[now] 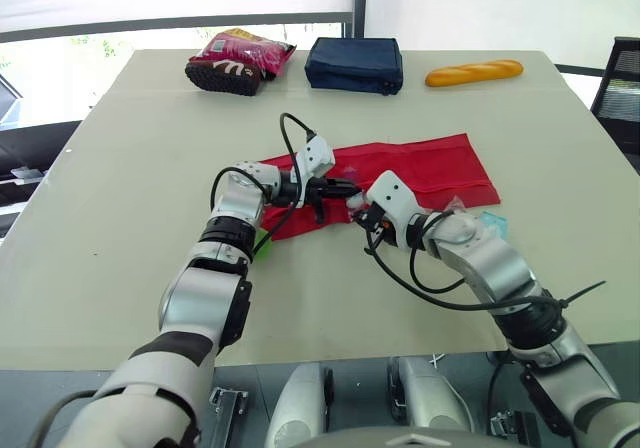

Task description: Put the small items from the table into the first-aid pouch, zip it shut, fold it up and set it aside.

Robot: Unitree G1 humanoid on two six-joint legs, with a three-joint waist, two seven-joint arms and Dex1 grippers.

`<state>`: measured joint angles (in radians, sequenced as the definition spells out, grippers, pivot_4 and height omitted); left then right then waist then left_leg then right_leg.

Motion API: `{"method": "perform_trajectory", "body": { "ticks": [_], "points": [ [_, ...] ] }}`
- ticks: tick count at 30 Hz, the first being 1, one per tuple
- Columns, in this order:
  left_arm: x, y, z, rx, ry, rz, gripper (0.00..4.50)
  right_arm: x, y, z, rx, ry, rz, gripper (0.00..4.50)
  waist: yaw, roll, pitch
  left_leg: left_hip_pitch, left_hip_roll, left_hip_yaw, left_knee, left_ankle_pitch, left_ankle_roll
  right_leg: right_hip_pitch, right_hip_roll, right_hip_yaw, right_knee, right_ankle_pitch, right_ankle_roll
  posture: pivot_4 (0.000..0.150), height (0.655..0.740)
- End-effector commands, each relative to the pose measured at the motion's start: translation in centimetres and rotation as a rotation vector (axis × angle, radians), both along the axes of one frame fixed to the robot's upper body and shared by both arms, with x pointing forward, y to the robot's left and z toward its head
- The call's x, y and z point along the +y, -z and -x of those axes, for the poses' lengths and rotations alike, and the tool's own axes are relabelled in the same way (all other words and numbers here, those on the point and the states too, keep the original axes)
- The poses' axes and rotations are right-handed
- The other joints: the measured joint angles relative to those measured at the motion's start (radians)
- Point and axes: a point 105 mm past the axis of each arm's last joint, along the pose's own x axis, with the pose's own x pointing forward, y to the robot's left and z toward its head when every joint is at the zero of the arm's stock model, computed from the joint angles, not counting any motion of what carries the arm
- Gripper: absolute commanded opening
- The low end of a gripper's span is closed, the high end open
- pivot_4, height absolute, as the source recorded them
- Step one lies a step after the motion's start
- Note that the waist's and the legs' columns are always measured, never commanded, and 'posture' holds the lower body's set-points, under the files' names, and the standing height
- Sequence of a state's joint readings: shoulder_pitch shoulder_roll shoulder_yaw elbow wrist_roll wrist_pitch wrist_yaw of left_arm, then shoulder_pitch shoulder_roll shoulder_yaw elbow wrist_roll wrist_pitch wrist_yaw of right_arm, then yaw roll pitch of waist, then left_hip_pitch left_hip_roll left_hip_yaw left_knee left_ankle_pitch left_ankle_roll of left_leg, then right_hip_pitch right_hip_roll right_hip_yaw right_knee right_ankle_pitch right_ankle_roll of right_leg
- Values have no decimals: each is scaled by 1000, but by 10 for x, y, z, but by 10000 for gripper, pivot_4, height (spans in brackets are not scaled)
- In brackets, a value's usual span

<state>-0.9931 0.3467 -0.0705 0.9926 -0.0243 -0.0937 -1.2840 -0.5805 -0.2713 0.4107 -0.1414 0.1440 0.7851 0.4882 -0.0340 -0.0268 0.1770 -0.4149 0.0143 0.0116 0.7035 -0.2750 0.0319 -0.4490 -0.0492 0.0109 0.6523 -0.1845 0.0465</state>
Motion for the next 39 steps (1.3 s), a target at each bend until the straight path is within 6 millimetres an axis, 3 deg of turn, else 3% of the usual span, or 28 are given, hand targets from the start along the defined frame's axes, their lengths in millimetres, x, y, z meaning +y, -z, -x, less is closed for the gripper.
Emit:
{"method": "perform_trajectory", "body": {
  "ticks": [1, 18, 23, 27, 34, 39],
  "points": [
    [-2, -9, 0, -33, 17, 12, 0, 5, -19, -14, -127, 13, -11, 285, -1, 0, 0, 0, 0, 0, 0, 0, 0, 0, 0, 0, 0, 0, 0, 1500, 7134],
    [-6, -7, 4, -24, 35, 14, 0, 23, -19, -53, -288, 24, 47, 285, -4, 0, 0, 0, 0, 0, 0, 0, 0, 0, 0, 0, 0, 0, 0, 1500, 7134],
    [-6, -6, 4, -21, 36, 11, 0, 27, -22, -54, -318, 5, 26, 285, -4, 0, 0, 0, 0, 0, 0, 0, 0, 0, 0, 0, 0, 0, 0, 1500, 7134],
    [-5, -6, 4, -20, 32, 11, 0, 23, -24, -43, -314, -28, 14, 285, -3, 0, 0, 0, 0, 0, 0, 0, 0, 0, 0, 0, 0, 0, 0, 1500, 7134],
    [-2, -4, 2, -23, 15, 7, 0, -10, -34, 4, -279, -93, -17, 285, -1, 0, 0, -1, -1, 0, 0, 0, 0, 0, -1, 0, -1, 0, 0, 1500, 7134],
    [-2, -3, 1, -23, 9, 7, 0, -50, -34, 14, -250, 6, 33, 285, 2, 0, 0, 0, 0, -1, 0, 0, 0, 0, 0, -1, 0, 0, 0, 1500, 7134]
  ]
}}
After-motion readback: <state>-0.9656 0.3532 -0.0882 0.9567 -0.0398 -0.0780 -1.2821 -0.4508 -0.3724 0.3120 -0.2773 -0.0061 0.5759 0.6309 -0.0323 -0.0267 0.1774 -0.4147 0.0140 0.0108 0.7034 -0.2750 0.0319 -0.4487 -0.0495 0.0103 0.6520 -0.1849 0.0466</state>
